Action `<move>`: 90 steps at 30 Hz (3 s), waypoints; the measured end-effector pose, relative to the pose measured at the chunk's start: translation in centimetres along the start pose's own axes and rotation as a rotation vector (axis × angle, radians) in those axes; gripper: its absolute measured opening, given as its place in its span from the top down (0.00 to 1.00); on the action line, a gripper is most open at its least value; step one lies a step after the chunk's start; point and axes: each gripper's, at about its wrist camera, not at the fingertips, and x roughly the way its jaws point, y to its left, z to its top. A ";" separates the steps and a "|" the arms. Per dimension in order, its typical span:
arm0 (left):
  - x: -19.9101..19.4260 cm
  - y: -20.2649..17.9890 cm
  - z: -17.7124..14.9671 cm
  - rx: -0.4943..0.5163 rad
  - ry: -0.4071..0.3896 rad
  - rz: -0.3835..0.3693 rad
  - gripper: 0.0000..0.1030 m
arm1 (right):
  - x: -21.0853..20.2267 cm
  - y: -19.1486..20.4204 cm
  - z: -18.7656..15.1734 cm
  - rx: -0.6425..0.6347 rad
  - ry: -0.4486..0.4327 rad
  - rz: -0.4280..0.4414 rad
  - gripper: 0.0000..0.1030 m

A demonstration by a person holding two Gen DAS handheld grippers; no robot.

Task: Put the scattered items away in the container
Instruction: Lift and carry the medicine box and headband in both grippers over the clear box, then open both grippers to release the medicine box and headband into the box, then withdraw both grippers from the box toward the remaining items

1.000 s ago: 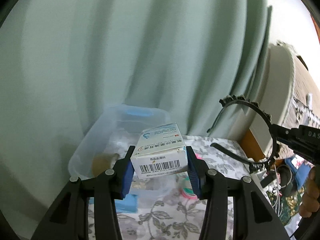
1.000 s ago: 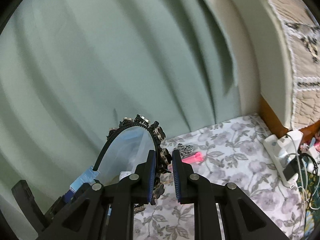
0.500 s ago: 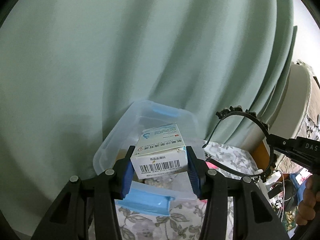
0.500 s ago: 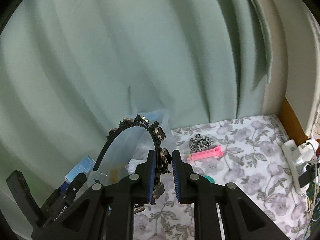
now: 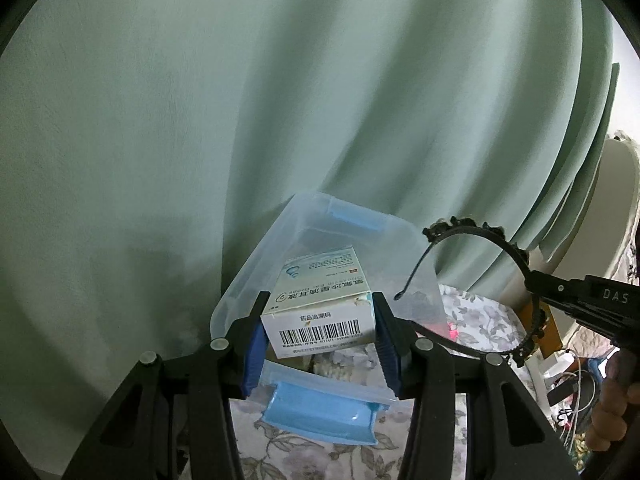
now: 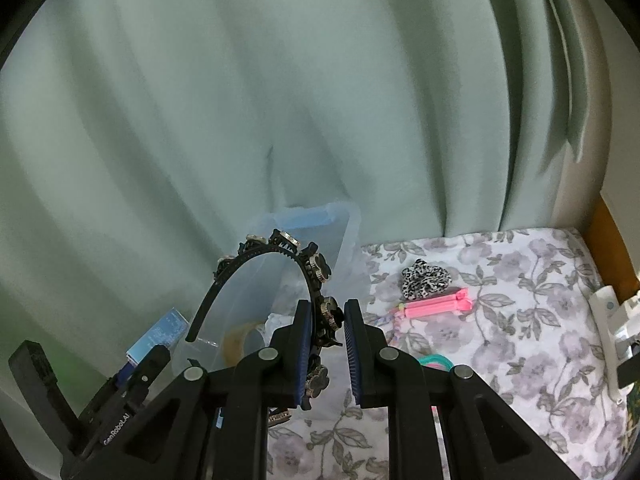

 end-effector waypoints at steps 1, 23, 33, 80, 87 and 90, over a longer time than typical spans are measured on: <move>0.0 0.1 0.0 -0.002 0.001 0.001 0.52 | 0.4 0.0 0.0 0.003 0.009 0.005 0.82; 2.8 0.9 -0.5 -0.046 0.055 -0.001 0.52 | 8.5 1.0 -0.2 0.004 0.139 0.038 0.81; 3.0 1.0 -0.8 -0.058 0.078 0.008 0.47 | 9.0 2.0 -0.2 -0.056 0.152 0.042 0.79; -4.0 -8.4 1.3 0.092 0.003 0.030 0.00 | -3.4 -6.7 -1.6 0.142 -0.005 -0.002 0.00; -4.2 -10.9 0.8 0.138 0.024 0.021 0.00 | -5.1 -9.5 -2.4 0.196 -0.033 0.002 0.00; -4.0 -11.7 0.5 0.132 0.047 0.005 0.00 | -5.7 -10.7 -2.8 0.216 -0.041 -0.003 0.00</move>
